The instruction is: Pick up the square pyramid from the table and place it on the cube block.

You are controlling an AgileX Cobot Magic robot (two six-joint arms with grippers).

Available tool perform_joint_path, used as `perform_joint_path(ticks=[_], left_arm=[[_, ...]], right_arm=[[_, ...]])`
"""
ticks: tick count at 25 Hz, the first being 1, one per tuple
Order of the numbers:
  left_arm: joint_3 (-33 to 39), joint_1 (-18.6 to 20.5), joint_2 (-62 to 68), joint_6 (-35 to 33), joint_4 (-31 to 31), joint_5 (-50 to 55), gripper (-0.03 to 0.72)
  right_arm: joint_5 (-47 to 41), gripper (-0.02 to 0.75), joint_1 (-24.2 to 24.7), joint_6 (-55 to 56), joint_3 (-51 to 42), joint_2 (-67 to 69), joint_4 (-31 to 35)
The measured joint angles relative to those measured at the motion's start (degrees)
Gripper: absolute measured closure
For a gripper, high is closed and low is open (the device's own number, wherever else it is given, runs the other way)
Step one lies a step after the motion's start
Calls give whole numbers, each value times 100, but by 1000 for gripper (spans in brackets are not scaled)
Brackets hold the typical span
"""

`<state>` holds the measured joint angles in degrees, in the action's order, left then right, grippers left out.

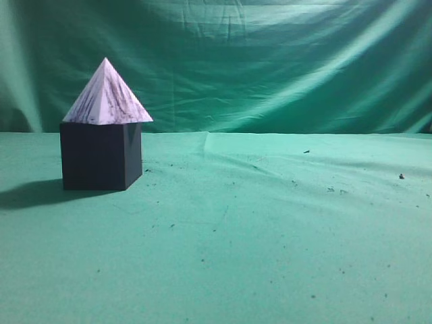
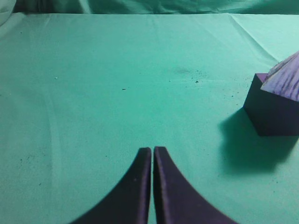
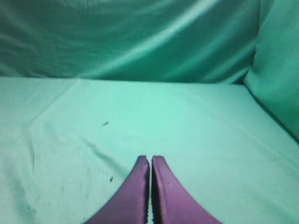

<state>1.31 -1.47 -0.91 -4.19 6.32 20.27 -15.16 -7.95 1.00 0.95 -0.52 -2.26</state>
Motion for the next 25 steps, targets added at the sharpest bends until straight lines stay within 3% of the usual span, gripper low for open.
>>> perform_joint_path(ticks=[9, 25], left_arm=[[0, 0, 0, 0, 0, 0, 688], [0, 0, 0, 0, 0, 0, 688]], right_arm=[[-541, 738, 2, -11, -249, 0, 27], [-608, 738, 2, -22, -258, 0, 27]])
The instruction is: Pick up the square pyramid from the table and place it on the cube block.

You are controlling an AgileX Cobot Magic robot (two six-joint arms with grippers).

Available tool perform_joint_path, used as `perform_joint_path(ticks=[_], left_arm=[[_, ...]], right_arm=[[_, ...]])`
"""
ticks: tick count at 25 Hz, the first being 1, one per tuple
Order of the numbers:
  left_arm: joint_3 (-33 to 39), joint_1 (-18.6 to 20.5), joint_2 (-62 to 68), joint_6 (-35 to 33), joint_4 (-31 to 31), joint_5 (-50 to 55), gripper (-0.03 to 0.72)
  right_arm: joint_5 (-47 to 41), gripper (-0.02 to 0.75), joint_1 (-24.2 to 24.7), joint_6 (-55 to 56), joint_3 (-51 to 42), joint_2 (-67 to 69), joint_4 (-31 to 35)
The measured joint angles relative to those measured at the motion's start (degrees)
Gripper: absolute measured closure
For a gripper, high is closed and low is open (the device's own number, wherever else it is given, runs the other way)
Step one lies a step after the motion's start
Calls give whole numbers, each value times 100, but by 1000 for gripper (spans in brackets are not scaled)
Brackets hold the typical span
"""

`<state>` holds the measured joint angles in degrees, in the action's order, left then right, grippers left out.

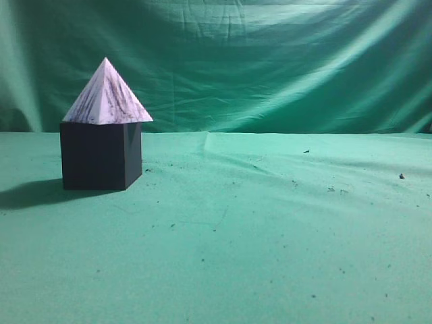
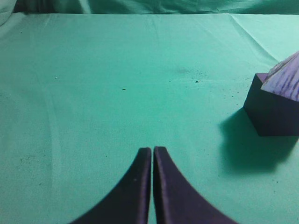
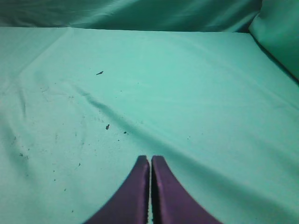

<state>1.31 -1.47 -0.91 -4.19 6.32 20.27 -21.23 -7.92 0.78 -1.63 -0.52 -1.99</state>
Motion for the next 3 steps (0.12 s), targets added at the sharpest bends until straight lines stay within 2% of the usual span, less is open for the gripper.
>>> perform_joint_path(ticks=[3], left_arm=[[0, 0, 0, 0, 0, 0, 688]], right_arm=[[0, 738, 0, 0, 0, 0, 0]])
